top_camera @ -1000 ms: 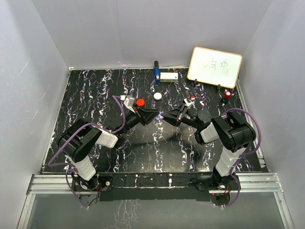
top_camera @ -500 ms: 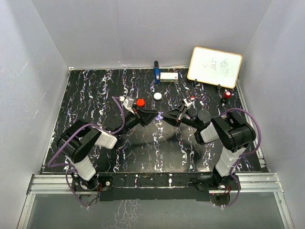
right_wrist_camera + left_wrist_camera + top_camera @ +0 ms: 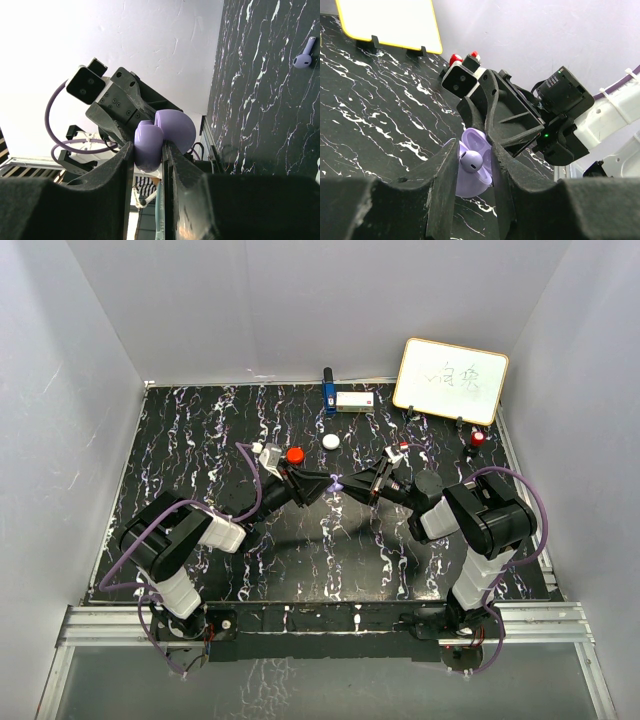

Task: Insert the wireless bluetooth earbuds into the charging case
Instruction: Place the earbud in the charging case, then pick up the earbud from the center of the board, then place the earbud in the charging case.

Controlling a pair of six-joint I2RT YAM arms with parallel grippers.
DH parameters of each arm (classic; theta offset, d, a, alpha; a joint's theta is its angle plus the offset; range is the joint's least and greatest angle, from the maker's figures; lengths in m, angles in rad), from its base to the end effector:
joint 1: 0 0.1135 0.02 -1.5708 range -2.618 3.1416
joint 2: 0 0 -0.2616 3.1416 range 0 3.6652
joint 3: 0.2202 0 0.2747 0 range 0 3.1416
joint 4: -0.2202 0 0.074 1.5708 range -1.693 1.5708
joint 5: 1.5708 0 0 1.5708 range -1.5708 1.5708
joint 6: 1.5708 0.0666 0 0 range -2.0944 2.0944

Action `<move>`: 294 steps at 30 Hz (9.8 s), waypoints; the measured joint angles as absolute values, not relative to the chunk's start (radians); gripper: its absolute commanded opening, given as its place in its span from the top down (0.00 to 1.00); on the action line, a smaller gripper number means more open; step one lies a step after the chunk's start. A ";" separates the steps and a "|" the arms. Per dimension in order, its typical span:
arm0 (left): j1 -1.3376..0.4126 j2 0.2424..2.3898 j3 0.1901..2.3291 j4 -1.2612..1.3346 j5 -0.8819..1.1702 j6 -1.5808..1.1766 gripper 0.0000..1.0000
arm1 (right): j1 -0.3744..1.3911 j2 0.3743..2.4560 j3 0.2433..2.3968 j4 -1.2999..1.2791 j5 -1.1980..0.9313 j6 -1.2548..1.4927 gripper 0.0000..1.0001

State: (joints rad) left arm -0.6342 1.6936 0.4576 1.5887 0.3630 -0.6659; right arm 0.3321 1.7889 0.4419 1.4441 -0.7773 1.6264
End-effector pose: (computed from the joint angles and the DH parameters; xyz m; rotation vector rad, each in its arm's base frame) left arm 0.2475 -0.2114 0.1867 0.3252 1.3207 -1.3336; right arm 0.2830 0.1470 0.1326 0.4289 1.8895 2.0189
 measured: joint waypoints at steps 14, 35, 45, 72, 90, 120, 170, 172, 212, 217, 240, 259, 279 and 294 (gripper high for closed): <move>-0.634 1.685 0.450 1.589 0.370 -0.670 0.69 | 0.332 1.803 0.443 1.444 -0.777 1.626 1.00; -0.632 1.672 0.421 1.589 0.382 -0.685 0.69 | 0.332 1.808 0.449 1.444 -0.777 1.627 1.00; -0.630 1.671 0.412 1.590 0.390 -0.698 0.69 | 0.332 1.821 0.457 1.444 -0.777 1.627 1.00; -0.519 1.287 0.567 0.669 0.062 -0.602 0.38 | 0.302 1.497 0.559 0.793 -0.670 1.156 1.00; -0.597 1.549 0.671 0.323 -0.071 -0.507 0.36 | 0.301 1.335 0.617 0.378 -0.532 0.854 1.00; -0.636 1.706 0.742 0.450 -0.039 -0.517 0.36 | 0.301 1.335 0.611 0.370 -0.525 0.844 1.00; -0.746 1.783 0.972 0.140 -0.074 0.069 0.37 | 0.301 1.293 0.596 0.368 -0.517 0.839 1.00; -0.746 1.791 0.976 0.139 -0.069 0.080 0.37 | 0.301 1.293 0.592 0.366 -0.515 0.839 1.00; -0.658 1.822 0.993 0.134 0.097 0.104 0.63 | 0.301 1.291 0.591 0.365 -0.514 0.839 1.00; -0.656 1.822 0.994 0.134 0.097 0.101 0.67 | 0.301 1.291 0.591 0.365 -0.515 0.839 1.00; -0.641 1.787 0.994 0.114 0.086 0.031 1.00 | 0.299 1.291 0.591 0.365 -0.514 0.839 1.00; -0.534 1.465 0.684 0.866 0.336 -0.775 1.00 | 0.292 1.340 0.571 0.450 -0.572 0.893 1.00; -0.534 1.644 0.559 1.547 0.345 -1.251 1.00 | 0.291 1.501 0.488 0.920 -0.735 1.105 1.00; -0.550 1.681 0.526 1.549 0.316 -1.309 1.00 | 0.291 1.577 0.479 1.136 -0.797 1.238 1.00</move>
